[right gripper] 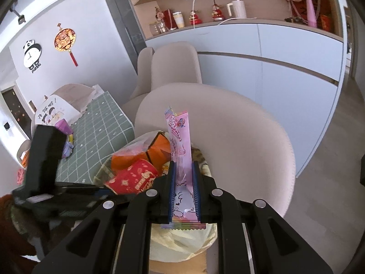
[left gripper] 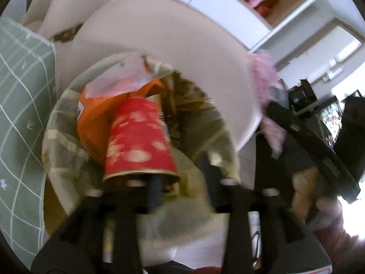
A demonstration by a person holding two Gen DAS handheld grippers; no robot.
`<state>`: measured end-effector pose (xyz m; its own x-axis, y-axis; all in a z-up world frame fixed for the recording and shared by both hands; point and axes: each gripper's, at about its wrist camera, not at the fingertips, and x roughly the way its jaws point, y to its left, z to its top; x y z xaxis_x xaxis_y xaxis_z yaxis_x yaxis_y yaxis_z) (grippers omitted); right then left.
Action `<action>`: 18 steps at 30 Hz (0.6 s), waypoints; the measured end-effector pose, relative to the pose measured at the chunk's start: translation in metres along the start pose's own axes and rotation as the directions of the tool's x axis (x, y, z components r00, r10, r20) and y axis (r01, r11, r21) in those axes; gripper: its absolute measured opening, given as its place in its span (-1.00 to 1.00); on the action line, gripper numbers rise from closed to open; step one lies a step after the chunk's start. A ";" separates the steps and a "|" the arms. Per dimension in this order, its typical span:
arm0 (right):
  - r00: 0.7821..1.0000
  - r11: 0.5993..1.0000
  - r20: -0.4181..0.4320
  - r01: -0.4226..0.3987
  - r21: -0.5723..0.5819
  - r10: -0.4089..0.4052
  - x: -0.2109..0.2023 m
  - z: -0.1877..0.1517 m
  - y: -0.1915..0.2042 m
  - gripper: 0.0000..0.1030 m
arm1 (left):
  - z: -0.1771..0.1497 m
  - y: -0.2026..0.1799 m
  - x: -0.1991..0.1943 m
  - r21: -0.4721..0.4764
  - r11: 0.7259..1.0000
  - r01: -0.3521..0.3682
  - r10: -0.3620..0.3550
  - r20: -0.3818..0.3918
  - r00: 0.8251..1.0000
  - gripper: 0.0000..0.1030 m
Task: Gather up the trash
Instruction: 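Carry the red cup and pink candy stick to the bin and release both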
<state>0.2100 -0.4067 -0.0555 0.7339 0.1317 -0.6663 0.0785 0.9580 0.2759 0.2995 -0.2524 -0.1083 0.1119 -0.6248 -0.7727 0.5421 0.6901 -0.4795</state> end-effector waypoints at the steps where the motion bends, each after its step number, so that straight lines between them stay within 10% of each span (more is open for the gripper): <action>1: 1.000 1.000 0.000 -0.006 -0.003 0.006 0.002 0.000 0.003 -0.71 | -0.003 -0.003 -0.007 0.015 1.000 0.011 -0.011 0.006 1.000 -0.10; 10: 0.995 0.994 -0.021 -0.096 -0.054 0.095 0.028 0.007 0.050 -0.71 | -0.025 0.005 -0.077 0.011 0.997 -0.072 0.070 0.106 0.992 -0.07; 18: 0.997 0.997 -0.049 -0.066 -0.029 0.064 0.072 -0.012 0.082 -0.71 | -0.042 0.051 -0.145 -0.138 0.960 -0.244 0.273 0.260 0.926 -0.04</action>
<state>0.2614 -0.3158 -0.0896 0.7033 0.2053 -0.6806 0.0109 0.9542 0.2991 0.2757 -0.1114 -0.0384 0.4684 -0.4855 -0.7382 0.3779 0.8653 -0.3293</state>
